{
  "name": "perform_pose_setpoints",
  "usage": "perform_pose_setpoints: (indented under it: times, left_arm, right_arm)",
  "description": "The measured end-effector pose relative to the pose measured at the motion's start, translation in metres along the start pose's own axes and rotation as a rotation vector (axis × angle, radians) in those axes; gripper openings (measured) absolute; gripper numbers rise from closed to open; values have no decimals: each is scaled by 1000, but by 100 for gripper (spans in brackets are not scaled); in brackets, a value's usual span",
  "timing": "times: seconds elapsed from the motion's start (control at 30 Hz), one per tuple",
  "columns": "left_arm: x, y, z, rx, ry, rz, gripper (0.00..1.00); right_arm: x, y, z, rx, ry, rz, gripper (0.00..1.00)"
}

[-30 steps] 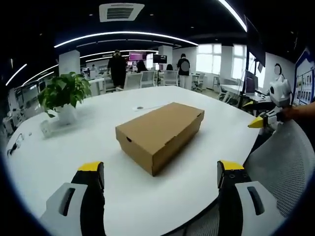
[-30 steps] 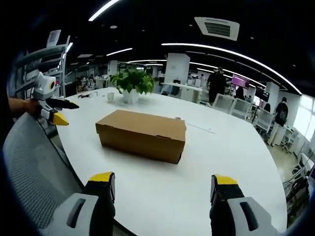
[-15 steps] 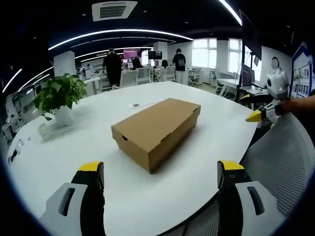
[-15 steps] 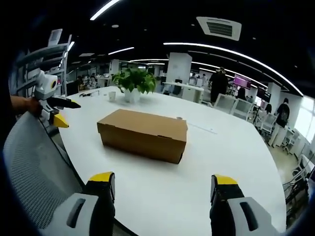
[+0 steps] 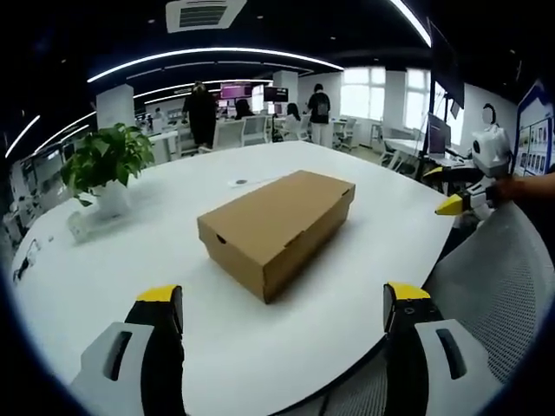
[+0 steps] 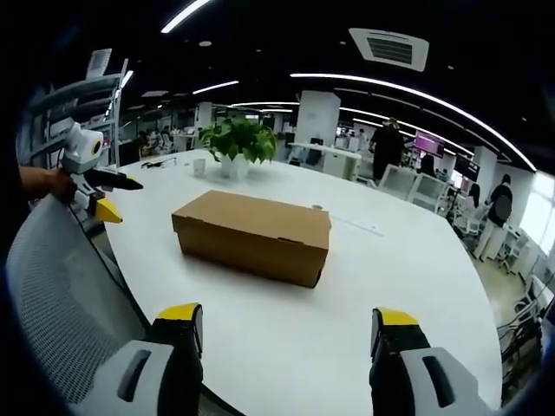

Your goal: Operate the shoe box by opening the lid, removing the specified soft item, and placing it in the target area until the item is outside and the box remains undamaged.

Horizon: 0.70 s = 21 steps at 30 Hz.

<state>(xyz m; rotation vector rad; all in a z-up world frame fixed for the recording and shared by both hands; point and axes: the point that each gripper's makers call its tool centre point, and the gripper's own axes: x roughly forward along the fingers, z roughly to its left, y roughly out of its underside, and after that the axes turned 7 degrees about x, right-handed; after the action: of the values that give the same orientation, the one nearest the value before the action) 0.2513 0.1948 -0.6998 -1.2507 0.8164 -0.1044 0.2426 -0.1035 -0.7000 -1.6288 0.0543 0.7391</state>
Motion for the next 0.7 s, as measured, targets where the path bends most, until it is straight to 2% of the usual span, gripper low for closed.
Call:
perform_pose_setpoints:
  times: [0.7]
  left_arm:
    - [0, -4, 5, -11, -6, 11, 99]
  right_arm:
    - [2, -4, -2, -18, -4, 10, 78]
